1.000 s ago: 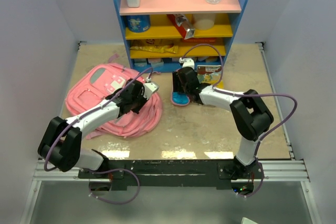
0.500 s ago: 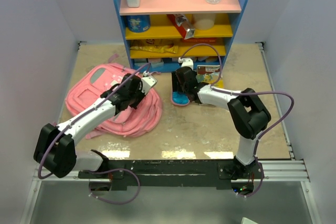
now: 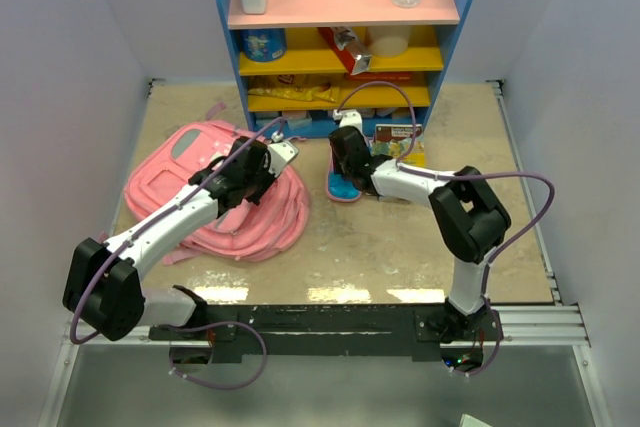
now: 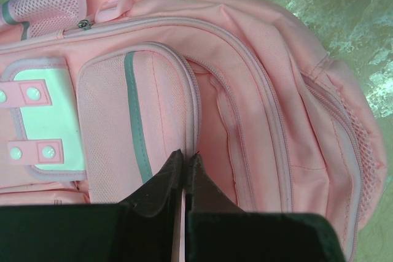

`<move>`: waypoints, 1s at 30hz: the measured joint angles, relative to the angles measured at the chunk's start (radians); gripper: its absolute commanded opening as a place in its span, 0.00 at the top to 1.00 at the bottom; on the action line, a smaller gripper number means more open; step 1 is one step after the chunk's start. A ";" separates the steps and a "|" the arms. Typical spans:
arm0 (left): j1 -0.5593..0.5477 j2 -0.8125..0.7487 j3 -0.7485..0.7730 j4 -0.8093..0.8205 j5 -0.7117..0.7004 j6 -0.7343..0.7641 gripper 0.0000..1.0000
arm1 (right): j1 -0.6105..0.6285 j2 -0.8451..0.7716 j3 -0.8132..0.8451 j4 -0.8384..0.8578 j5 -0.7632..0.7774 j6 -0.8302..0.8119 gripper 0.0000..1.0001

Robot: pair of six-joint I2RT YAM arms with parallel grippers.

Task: Pack the student bag
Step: Pick up the personal item from the center of the board.

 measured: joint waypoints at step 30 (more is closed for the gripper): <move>0.068 0.000 0.029 0.001 0.074 -0.054 1.00 | 0.289 -0.438 -0.255 0.126 -0.235 -0.014 1.00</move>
